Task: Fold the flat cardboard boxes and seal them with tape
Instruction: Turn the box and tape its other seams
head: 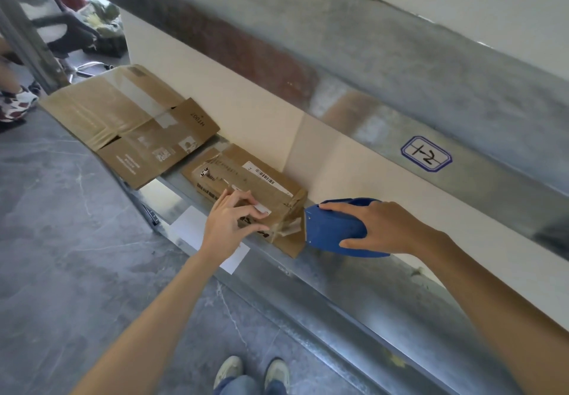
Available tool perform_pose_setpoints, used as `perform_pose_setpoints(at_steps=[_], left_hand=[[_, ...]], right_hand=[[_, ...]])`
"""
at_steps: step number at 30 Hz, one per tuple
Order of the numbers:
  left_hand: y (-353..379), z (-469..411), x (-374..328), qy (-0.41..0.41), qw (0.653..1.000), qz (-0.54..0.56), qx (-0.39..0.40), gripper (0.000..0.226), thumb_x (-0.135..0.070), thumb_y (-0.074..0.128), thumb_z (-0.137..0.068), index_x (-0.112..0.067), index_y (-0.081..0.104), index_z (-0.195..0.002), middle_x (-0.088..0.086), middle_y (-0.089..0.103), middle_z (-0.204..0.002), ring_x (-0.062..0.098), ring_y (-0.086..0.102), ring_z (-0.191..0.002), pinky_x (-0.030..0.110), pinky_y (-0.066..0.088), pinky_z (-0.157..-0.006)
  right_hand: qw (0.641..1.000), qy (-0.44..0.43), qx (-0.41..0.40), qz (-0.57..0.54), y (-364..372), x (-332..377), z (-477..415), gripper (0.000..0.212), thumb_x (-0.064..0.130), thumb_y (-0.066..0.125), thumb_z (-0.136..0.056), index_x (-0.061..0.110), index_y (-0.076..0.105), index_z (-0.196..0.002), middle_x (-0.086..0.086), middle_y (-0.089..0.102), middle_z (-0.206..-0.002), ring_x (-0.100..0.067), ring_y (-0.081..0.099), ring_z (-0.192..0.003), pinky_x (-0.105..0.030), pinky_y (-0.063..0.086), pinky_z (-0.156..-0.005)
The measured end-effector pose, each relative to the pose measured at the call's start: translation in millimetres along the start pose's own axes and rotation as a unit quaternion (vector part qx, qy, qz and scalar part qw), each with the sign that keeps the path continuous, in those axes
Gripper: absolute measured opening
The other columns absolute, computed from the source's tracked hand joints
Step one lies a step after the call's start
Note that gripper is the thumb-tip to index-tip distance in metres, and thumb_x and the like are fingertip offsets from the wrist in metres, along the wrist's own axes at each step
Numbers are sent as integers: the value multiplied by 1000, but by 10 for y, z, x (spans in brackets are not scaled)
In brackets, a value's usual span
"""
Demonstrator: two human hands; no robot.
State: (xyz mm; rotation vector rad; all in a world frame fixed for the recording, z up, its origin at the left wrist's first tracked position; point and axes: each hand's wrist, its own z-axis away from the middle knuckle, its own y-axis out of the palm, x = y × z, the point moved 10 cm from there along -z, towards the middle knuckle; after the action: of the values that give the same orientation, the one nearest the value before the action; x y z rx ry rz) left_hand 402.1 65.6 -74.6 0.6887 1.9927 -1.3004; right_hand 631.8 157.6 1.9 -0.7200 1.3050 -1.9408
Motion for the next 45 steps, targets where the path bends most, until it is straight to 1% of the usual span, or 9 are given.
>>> perform_pose_setpoints(at_steps=[3, 6, 13, 22, 28, 31, 36, 39, 45], left_hand=[[-32, -7, 2, 18, 1000, -8, 20, 18, -34, 77, -78, -43, 74, -93, -21, 55, -115, -3, 45, -125, 40, 19, -121], [-33, -16, 18, 17, 999, -17, 30, 31, -21, 82, -77, -43, 73, -97, -19, 54, -117, -3, 43, -127, 39, 14, -121], [91, 41, -29, 10, 998, -57, -6, 39, -39, 90, -59, -24, 69, -89, -5, 57, -119, 14, 46, -128, 46, 12, -120], [38, 12, -57, 57, 993, -97, 19, 36, -11, 87, -70, -27, 67, -96, -5, 56, -123, 23, 51, -123, 44, 15, -119], [203, 164, -286, 15, 986, -166, 13, 55, -46, 82, -66, -24, 55, -108, -7, 53, -130, 22, 35, -141, 64, 12, -115], [313, 135, -339, -41, 986, -160, 2, 67, -49, 88, -61, -20, 58, -113, 3, 53, -123, 31, 35, -140, 67, 29, -109], [344, 137, -378, -46, 988, -145, -20, 60, -25, 88, -71, -14, 64, -124, 12, 54, -121, 35, 36, -138, 61, 46, -97], [280, 224, -372, 7, 995, -95, -4, 55, -19, 85, -73, -16, 65, -124, 8, 53, -126, 30, 34, -141, 50, 55, -90], [16, 416, -218, 84, 990, -41, 104, 49, -14, 80, -80, -21, 61, -124, -5, 43, -145, 14, 14, -152, 29, 47, -96]], right_hand=[[1000, 0, 4, 8, 6, 7, 20, 75, 57, 53, -91, 63, 4, -147, 8, 64, -121, -19, 59, -95, -29, 46, -74], [1000, 6, 1, 18, 13, 17, 25, 75, 58, 51, -91, 63, 1, -147, 8, 66, -112, -15, 54, -82, -26, 40, -67], [1000, 23, -6, 9, 78, 10, 34, 75, 58, 51, -92, 63, 0, -147, 8, 67, -111, -15, 55, -84, -27, 40, -67], [1000, 29, -6, 8, 52, 29, 72, 76, 59, 52, -90, 64, 1, -145, 10, 67, -103, -9, 45, -71, -15, 27, -55], [999, 38, -28, 21, 59, 50, 69, 75, 59, 50, -91, 62, 1, -147, 8, 67, -97, -9, 45, -68, -24, 35, -57], [998, 40, -36, 20, 62, 62, 94, 75, 59, 50, -91, 61, 2, -148, 8, 66, -95, -10, 45, -69, -24, 33, -58], [999, 34, -37, 14, 22, 82, 174, 75, 59, 51, -90, 63, 1, -147, 10, 66, -97, -11, 45, -72, -24, 33, -59], [999, 18, -30, 17, 21, 204, 202, 75, 60, 52, -89, 66, 1, -145, 16, 56, -80, -6, 42, -65, -22, 29, -57], [999, -45, -22, 7, 77, 647, 89, 73, 60, 52, -89, 65, 5, -146, 20, 37, -67, -1, 35, -60, -17, 24, -56]])
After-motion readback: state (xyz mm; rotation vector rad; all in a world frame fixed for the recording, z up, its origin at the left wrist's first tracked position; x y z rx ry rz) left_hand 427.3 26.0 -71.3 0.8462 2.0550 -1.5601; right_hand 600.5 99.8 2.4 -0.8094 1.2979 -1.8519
